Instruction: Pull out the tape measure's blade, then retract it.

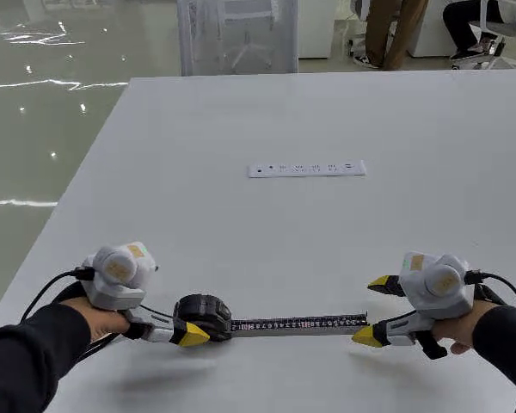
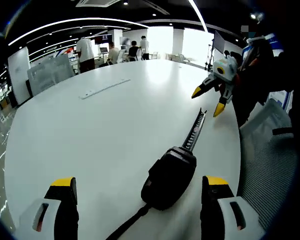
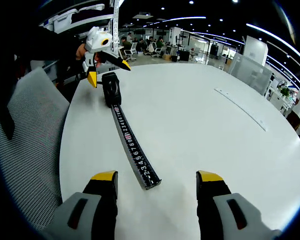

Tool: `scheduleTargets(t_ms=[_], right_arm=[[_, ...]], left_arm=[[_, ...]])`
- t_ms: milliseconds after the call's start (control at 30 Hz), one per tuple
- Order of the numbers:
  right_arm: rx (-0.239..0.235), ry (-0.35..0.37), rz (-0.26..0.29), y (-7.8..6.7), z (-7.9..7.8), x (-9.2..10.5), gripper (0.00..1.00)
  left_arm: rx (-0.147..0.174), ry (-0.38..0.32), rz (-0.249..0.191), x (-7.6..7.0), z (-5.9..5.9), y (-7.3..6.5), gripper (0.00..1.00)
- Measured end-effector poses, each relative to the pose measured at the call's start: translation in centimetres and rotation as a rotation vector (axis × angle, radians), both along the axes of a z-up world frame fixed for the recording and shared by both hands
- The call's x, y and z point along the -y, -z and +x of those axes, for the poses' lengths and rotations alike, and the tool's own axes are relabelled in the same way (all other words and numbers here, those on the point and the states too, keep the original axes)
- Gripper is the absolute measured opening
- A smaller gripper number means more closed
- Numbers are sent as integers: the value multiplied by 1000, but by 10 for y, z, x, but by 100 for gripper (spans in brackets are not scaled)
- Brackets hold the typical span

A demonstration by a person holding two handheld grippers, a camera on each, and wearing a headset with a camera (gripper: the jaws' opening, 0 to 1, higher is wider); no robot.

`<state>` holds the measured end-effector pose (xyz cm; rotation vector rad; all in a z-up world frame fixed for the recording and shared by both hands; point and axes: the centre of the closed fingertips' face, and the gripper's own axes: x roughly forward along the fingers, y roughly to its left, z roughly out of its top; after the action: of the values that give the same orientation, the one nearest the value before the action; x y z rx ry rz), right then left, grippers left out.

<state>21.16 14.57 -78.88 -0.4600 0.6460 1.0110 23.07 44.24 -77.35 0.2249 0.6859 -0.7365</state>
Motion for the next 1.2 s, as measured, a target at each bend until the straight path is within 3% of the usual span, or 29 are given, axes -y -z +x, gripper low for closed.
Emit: scheduleTargets(t_ms=[33,133,200,267,367,433,467,500,567,667,800,867,933,1100,1200], right_arm=[[5,10,8,-2,-1,3,61],[57,80,21,-11,0,17,60],[65,94,32,-15,-7,24,64],[73,124,37,-19,-13,34,66],[90,180,104,-30,-23,43,70],[91,199,106,-32,-31,54,76],[87,210,105,-31,-34,58,78],[83,221,113,-31,-39,63,79],[97,258,108,-33,-42,74,83],[87,310,136,-36,-48,85,88],[101,316,121,-39,-61,89,92],[109,317,120,-40,-65,92,94],[80,318,158,-43,-73,89,100],[75,309,107,-37,-84,100,100],[68,325,114,-37,-88,107,100]], left_arm=[[3,-4,-2,-2,-4,-2,100],[75,-25,-29,-10,-5,-10,100],[69,-33,-41,-16,-14,-9,100],[53,-89,-75,-23,-24,-8,100],[92,-157,-114,-36,-37,-15,100],[98,-193,-95,-50,-46,-15,100],[85,-197,-99,-54,-51,-16,100],[50,-223,-141,-57,-58,-19,100],[97,-217,-144,-63,-61,-28,100],[111,-192,-109,-68,-70,-28,100],[102,-191,-108,-75,-76,-28,100],[112,-190,-105,-80,-77,-31,100],[135,-210,-138,-85,-76,-41,100],[150,-208,-124,-91,-75,-48,100],[138,-210,-117,-92,-73,-47,100]])
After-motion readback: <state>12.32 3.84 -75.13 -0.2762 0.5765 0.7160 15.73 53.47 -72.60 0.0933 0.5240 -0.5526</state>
